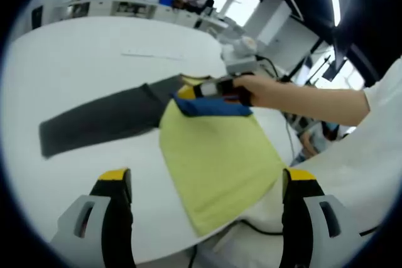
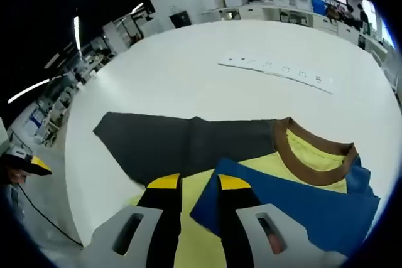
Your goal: Fold the garment on the visible template until the final outline fits inside the template.
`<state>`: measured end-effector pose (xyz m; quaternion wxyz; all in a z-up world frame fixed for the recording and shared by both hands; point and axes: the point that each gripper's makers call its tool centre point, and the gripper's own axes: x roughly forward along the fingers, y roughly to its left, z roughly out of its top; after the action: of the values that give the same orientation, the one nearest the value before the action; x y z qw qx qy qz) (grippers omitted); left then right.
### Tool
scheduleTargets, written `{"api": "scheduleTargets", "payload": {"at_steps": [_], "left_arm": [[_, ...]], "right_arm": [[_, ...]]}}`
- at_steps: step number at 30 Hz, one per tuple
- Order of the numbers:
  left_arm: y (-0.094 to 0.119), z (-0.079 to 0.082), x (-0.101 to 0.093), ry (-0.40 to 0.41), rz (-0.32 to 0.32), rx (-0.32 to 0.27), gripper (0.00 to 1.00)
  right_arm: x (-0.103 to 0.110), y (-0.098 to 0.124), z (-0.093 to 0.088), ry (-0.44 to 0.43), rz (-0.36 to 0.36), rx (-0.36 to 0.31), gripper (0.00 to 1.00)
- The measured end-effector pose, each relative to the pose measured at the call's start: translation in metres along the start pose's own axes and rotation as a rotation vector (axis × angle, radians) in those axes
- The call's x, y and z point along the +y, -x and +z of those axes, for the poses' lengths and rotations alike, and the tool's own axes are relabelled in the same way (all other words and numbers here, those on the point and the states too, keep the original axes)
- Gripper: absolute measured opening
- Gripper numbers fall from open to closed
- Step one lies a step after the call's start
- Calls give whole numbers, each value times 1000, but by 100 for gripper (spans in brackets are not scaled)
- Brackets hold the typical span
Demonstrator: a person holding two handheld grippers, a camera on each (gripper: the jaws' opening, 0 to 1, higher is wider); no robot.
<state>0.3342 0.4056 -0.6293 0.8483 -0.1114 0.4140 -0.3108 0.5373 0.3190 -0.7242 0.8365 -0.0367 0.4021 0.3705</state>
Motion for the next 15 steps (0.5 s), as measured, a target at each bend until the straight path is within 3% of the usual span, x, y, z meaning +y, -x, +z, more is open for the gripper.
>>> {"api": "scheduleTargets", "payload": {"at_steps": [10, 15], "left_arm": [[-4, 9, -16, -17, -18, -6, 96], [-9, 10, -14, -24, -21, 6, 96]], "right_arm": [[-1, 30, -3, 1, 27, -23, 34], [-4, 52, -7, 16, 20, -32, 39]]}}
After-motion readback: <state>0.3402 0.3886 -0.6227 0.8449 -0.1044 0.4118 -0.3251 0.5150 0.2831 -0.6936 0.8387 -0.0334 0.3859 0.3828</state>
